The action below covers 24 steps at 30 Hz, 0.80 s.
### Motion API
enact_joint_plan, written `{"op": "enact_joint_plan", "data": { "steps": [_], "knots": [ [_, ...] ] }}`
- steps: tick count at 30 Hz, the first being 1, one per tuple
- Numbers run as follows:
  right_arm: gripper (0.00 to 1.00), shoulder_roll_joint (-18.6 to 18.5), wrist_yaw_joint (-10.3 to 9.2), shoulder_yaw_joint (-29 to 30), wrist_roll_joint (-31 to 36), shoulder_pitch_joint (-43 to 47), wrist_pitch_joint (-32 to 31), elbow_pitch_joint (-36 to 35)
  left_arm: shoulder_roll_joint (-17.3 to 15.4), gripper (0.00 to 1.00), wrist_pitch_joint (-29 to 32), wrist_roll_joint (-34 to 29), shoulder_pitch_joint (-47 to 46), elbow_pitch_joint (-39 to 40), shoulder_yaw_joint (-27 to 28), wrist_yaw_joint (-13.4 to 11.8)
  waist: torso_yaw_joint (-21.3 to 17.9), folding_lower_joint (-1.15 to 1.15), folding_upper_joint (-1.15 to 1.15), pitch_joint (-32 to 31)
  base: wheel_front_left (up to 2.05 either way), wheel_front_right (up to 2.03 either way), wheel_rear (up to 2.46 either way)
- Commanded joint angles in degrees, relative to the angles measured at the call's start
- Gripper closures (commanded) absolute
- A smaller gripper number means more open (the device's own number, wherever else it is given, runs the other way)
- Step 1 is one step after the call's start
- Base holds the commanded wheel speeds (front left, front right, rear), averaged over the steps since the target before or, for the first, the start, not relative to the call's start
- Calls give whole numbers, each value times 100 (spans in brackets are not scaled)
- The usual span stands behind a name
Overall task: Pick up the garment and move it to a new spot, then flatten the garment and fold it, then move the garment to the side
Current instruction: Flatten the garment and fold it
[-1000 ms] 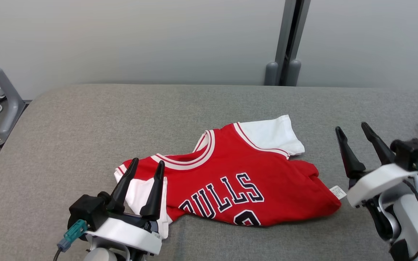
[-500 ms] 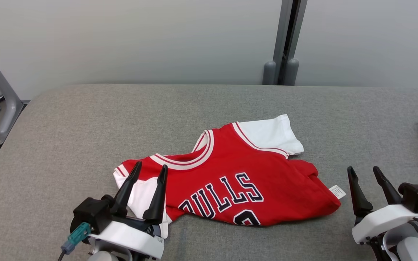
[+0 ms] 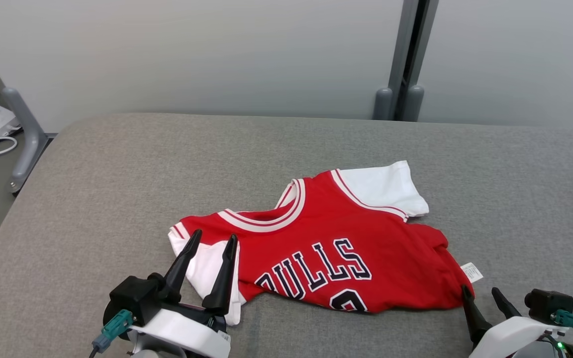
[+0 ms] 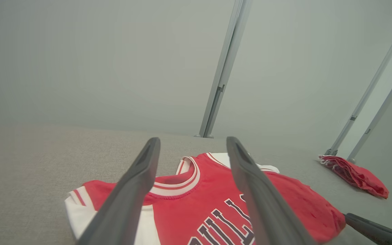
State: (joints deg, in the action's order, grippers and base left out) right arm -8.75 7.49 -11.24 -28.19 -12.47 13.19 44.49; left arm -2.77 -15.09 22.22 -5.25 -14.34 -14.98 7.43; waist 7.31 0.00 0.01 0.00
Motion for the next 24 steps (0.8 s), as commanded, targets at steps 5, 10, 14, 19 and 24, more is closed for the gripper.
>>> {"op": "enact_joint_plan", "data": {
  "steps": [5,10,14,19,24],
  "knots": [
    [0,-33,0,-202,-659,-258,-199,391,-27,0,-4,5,22,-27,-19,5,171,0,-1,43,0,0,0],
    [0,-43,0,-514,-1287,-367,-412,513,-26,0,-4,-8,31,-56,-23,5,294,0,-1,71,0,0,0],
    [100,-158,0,-770,-1597,-443,-348,492,-27,0,-4,-21,34,-71,-21,5,346,0,-1,87,0,0,0],
    [100,-363,-1,-785,-1718,-653,68,480,-26,0,-4,-25,8,-76,16,5,346,0,-1,96,0,0,0],
    [100,-661,-1,-322,-1478,-959,213,298,-27,0,-4,-7,37,-69,44,5,266,0,-1,48,0,0,0]
  ]
}}
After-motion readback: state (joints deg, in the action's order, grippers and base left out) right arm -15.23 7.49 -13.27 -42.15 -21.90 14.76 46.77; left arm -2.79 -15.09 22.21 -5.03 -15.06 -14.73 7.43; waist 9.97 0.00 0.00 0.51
